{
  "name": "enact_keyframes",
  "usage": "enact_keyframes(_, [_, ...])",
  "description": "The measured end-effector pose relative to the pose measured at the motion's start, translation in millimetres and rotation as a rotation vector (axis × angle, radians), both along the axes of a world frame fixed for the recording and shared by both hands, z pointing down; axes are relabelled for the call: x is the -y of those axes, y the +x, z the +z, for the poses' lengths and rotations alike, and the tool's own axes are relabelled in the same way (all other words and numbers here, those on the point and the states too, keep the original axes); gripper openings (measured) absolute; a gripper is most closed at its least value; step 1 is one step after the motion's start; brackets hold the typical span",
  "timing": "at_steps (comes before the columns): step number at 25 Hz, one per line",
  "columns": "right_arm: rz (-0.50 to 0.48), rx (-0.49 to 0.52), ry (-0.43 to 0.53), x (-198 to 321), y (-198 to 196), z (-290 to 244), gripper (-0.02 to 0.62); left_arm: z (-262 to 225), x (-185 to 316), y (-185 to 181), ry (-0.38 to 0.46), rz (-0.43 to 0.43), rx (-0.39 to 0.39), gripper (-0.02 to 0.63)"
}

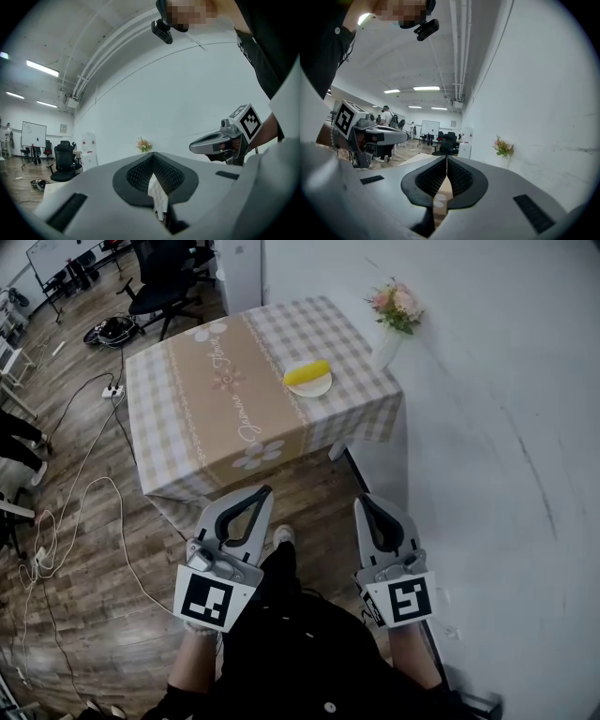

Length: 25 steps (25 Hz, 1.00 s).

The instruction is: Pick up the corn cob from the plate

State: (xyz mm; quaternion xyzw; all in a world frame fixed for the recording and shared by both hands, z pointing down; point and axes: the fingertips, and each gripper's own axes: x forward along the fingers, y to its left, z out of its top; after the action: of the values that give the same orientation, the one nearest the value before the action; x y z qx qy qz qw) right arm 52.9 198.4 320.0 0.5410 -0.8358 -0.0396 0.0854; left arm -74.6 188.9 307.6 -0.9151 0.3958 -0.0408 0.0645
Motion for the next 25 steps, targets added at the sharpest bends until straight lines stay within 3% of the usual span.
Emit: enact_keyframes(25, [0.039, 0.01, -0.025, 142, 21, -2, 0.041, -3, 148, 31, -0.006, 0.071, 0.008, 0.012])
